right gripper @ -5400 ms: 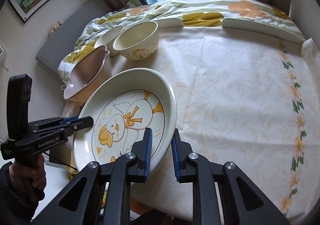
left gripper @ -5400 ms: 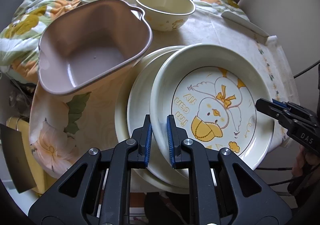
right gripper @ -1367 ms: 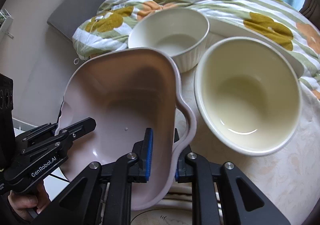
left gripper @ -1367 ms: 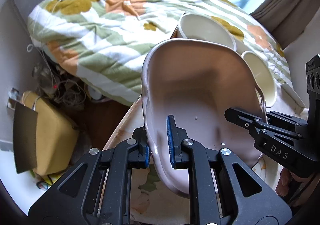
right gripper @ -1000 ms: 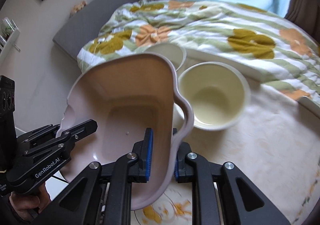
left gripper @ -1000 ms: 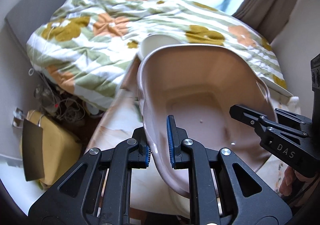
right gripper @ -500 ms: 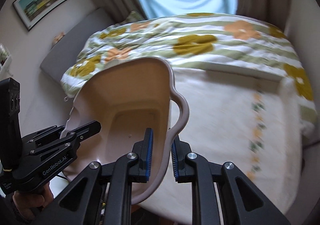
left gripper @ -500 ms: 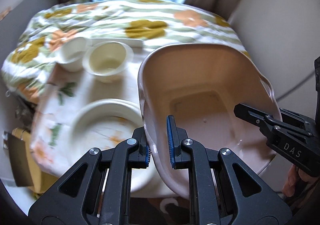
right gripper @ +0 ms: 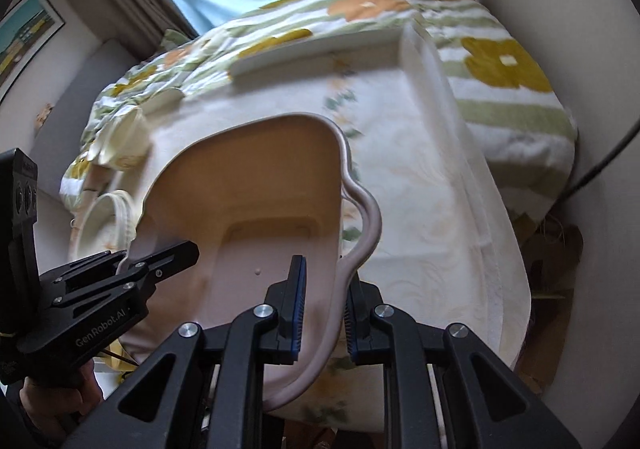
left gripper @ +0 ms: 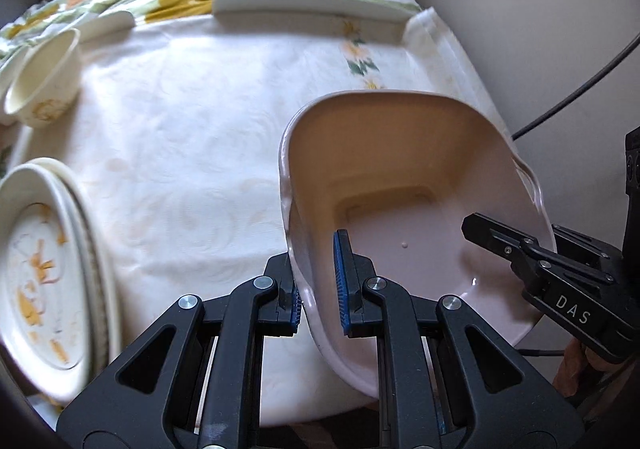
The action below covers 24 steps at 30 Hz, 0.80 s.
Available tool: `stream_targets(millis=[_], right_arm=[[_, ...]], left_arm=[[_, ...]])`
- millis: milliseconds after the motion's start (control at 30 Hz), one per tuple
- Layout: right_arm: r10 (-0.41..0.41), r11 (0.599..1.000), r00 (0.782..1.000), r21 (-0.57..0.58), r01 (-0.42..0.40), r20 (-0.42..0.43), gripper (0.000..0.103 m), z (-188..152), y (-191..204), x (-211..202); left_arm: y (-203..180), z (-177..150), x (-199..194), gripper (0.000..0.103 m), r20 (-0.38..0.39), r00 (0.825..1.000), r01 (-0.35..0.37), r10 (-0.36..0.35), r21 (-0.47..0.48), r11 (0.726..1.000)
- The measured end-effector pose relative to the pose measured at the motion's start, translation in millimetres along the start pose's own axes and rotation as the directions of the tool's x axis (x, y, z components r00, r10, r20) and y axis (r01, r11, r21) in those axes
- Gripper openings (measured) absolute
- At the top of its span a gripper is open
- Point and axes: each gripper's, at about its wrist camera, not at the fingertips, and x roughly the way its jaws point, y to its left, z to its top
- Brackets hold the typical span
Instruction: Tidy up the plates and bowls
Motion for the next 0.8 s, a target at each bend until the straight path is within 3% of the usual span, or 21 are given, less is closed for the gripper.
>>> stream_targets(millis=[233, 500, 567, 600, 633, 700, 733, 800], right_arm=[[0.005, 1.000, 1.000, 0.006, -0.005, 0.002, 0.016, -3.3, -17.8, 17.9], [0.025, 0.999, 1.000, 0.030, -0.025, 0.002, 0.016, -6.6, -21.1, 19.4], [0.032, 0.998, 0.999, 0.045, -0.032, -0.007, 0.016, -7.4, -22.1, 21.0], [0.038, 0.998, 0.999, 0.056, -0.037, -0.009, 0.016, -7.2, -23.5, 21.9], [0.044, 0.997, 0.999, 0.064, -0.043, -0.008, 0.016, -7.0, -25.0, 22.4], [0.043, 0.996, 0.999, 0.083, -0.042, -0.004, 0.020, -7.1, -27.7, 22.3], [0.037, 0.995, 0.999, 0.091, -0.037, 0.000, 0.023, -7.1, -29.3, 22.0], [0.036, 0.993, 0.999, 0.108, -0.037, 0.007, 0.042, -7.5, -32.5, 21.0]], left_arm=[[-5.2, -5.8, 19.8, 0.012, -0.016, 1.000, -0.021, 0.021, 0.010, 1.000], [-13.3, -5.0, 24.6, 0.014, -0.021, 0.996, -0.090, 0.091, 0.053, 0.995], [-13.8, -4.3, 27.3, 0.020, -0.029, 0.995, -0.094, 0.096, 0.056, 0.994], [-14.0, -4.1, 28.1, 0.031, -0.031, 0.995, -0.097, 0.099, 0.058, 0.994], [-14.7, -4.2, 28.5, 0.051, -0.030, 0.994, -0.103, 0.105, 0.061, 0.993], [-15.7, -4.4, 26.4, 0.070, -0.013, 0.992, -0.121, 0.122, 0.066, 0.990], [-16.0, -4.2, 24.7, 0.070, -0.002, 0.993, -0.120, 0.121, 0.069, 0.990], [-16.2, -3.4, 24.4, 0.070, -0.002, 0.993, -0.118, 0.118, 0.073, 0.990]])
